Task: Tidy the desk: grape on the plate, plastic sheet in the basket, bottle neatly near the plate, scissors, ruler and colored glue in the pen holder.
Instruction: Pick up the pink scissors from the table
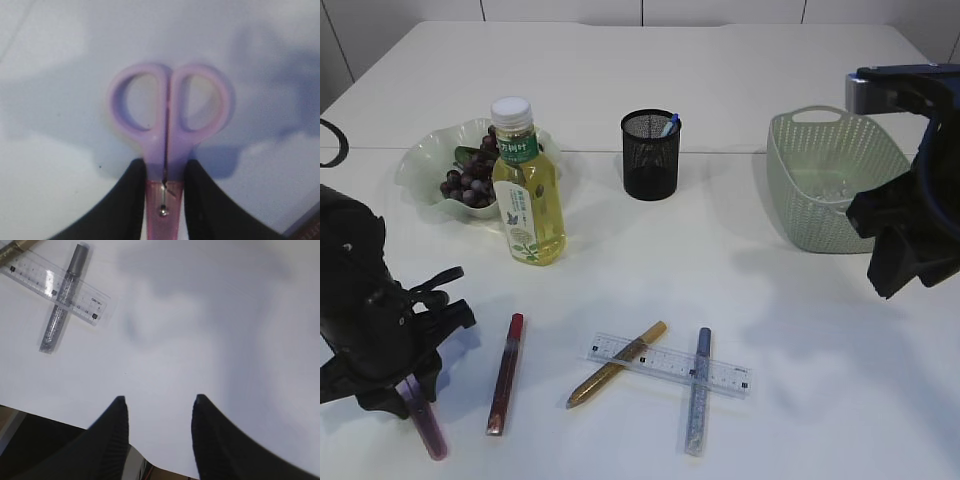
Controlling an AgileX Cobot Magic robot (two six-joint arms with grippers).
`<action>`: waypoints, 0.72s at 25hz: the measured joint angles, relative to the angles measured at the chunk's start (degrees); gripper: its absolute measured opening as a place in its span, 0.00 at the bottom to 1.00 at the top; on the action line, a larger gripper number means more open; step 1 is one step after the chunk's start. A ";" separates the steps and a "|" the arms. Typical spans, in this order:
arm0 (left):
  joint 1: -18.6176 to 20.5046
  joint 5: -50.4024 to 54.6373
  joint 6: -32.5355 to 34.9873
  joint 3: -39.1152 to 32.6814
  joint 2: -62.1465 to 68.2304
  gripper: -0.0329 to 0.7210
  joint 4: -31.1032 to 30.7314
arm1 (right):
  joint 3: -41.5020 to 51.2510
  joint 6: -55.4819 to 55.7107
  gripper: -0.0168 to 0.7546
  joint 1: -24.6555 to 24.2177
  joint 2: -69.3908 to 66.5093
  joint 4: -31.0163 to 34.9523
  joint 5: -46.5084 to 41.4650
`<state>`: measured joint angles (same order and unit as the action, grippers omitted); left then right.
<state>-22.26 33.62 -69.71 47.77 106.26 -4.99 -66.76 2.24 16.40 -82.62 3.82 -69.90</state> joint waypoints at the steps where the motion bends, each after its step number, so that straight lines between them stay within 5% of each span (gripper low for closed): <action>1: 0.00 -0.22 0.00 0.00 0.00 0.28 -0.25 | 0.00 0.00 0.47 0.00 0.00 0.00 0.00; 18: 0.00 0.01 0.03 0.00 0.00 0.27 -1.75 | 0.00 -0.28 0.47 0.00 0.00 0.00 0.09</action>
<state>-22.26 33.63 -69.68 47.77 106.26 -6.74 -66.76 1.96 16.40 -82.62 3.82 -69.81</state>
